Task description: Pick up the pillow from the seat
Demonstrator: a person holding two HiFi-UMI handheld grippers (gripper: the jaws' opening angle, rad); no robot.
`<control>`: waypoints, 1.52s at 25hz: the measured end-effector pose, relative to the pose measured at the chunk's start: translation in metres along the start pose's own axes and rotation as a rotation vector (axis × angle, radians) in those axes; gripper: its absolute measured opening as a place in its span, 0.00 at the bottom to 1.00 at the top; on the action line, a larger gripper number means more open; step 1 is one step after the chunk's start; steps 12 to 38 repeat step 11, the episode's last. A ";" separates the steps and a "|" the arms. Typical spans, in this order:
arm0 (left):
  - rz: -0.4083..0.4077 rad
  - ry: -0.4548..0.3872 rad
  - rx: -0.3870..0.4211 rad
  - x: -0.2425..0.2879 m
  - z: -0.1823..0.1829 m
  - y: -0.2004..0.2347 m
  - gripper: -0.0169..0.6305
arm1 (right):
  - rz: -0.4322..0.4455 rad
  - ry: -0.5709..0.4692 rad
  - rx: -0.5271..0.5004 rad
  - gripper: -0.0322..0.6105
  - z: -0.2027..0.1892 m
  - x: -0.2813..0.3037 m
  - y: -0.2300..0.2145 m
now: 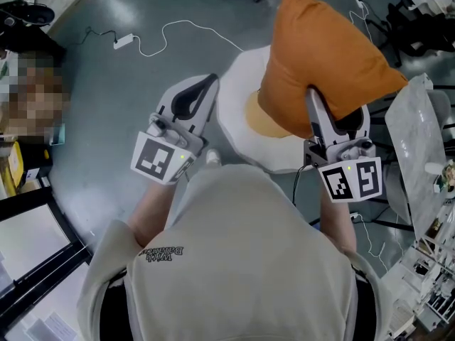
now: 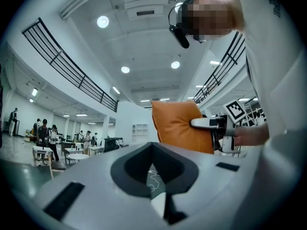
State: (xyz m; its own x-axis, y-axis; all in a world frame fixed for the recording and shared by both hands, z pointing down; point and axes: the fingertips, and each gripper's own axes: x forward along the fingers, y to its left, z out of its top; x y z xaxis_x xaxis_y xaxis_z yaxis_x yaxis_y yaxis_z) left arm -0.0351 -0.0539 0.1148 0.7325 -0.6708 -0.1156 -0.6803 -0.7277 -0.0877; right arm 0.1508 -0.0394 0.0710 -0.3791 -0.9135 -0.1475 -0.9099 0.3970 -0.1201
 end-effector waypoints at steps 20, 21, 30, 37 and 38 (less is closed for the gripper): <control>-0.015 0.008 0.000 0.002 -0.001 -0.002 0.04 | -0.007 -0.001 -0.017 0.59 0.005 0.001 -0.001; -0.015 0.008 0.000 0.002 -0.001 -0.002 0.04 | -0.007 -0.001 -0.017 0.59 0.005 0.001 -0.001; -0.015 0.008 0.000 0.002 -0.001 -0.002 0.04 | -0.007 -0.001 -0.017 0.59 0.005 0.001 -0.001; -0.015 0.008 0.000 0.002 -0.001 -0.002 0.04 | -0.007 -0.001 -0.017 0.59 0.005 0.001 -0.001; -0.015 0.008 0.000 0.002 -0.001 -0.002 0.04 | -0.007 -0.001 -0.017 0.59 0.005 0.001 -0.001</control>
